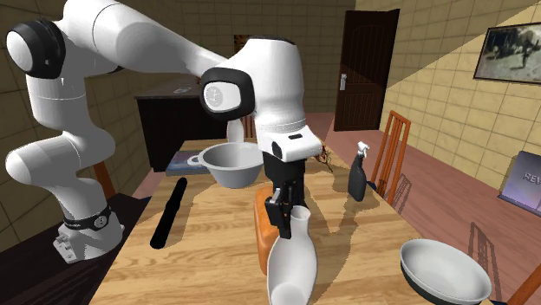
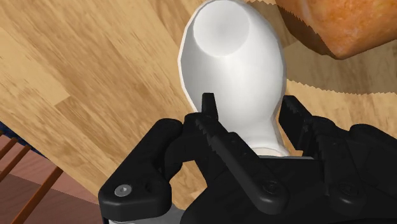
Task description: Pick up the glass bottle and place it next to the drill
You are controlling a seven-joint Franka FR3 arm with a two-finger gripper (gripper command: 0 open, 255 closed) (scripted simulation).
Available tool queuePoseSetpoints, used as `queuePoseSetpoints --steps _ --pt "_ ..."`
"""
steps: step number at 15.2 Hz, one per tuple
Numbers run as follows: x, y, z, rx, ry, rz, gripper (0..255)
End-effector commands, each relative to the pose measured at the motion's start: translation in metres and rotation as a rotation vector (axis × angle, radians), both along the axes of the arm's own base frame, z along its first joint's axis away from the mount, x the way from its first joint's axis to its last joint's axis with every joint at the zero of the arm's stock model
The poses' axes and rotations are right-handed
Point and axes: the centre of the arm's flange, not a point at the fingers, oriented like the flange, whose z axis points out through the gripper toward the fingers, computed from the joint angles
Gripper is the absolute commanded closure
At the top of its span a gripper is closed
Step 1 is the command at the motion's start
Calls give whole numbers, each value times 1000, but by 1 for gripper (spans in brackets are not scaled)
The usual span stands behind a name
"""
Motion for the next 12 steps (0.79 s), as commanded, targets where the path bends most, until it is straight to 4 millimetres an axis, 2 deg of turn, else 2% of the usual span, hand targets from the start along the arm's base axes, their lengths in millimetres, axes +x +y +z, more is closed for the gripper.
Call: queuePoseSetpoints --steps 1,12 --pt "0 0 11 0 0 0 255" --pt "0 0 69 0 0 0 255"
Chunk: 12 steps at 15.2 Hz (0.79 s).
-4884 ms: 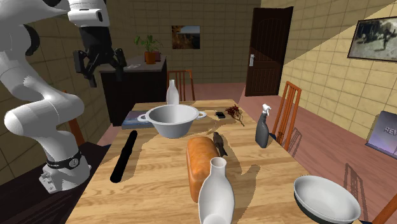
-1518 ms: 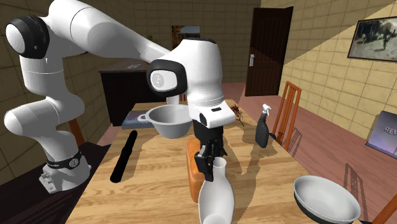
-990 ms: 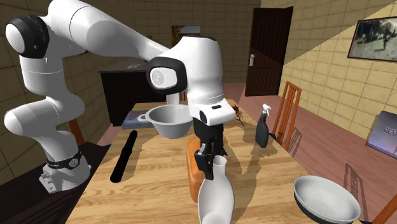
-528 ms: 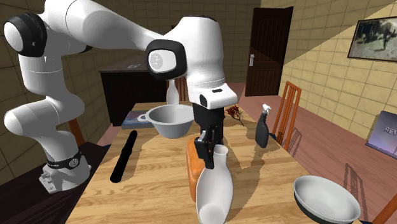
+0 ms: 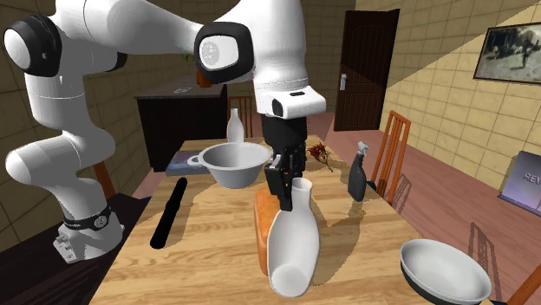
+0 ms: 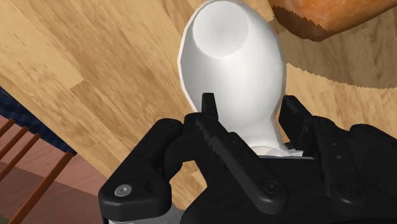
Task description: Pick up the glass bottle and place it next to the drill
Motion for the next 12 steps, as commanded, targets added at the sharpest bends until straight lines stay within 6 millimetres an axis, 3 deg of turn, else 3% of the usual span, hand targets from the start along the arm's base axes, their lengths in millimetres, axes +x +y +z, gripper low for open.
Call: queuePoseSetpoints --steps 1,6,12 --pt "-1 1 10 0 0 0 255" --pt "-1 1 32 0 0 0 255" --pt "-69 -3 72 0 0 0 255"
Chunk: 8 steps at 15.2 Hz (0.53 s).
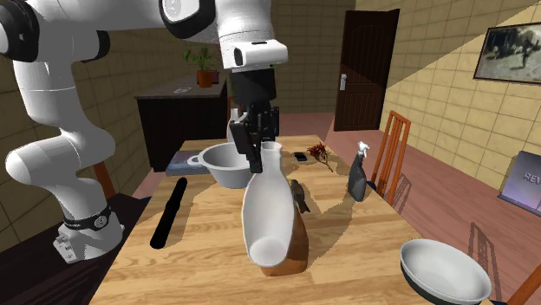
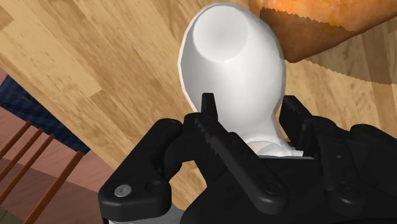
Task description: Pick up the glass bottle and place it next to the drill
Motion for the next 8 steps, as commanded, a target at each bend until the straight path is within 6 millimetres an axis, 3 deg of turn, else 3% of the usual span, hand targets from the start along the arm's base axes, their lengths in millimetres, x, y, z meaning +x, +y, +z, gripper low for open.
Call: queuePoseSetpoints --steps 1,8 --pt "-23 1 11 0 0 0 255" --pt "-103 -4 58 0 0 0 255"
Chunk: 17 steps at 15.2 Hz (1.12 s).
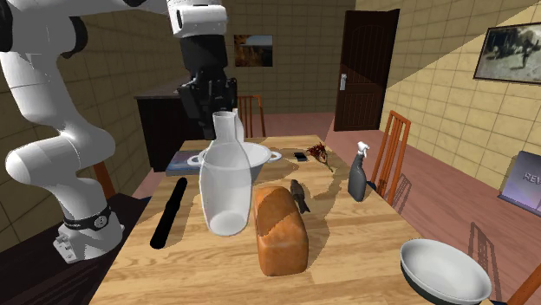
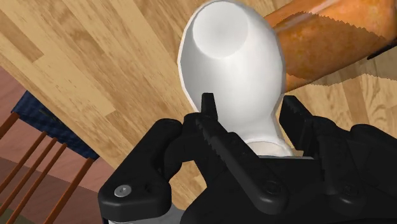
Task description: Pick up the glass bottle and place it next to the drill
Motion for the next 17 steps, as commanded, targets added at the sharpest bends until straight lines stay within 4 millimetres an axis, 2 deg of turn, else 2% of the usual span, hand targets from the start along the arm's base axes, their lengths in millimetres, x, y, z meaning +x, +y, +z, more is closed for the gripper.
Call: queuePoseSetpoints --steps 1,16,17 --pt "-22 0 14 0 0 0 255" --pt "-193 -10 114 0 0 0 255" --pt "-209 -12 123 0 0 0 255"
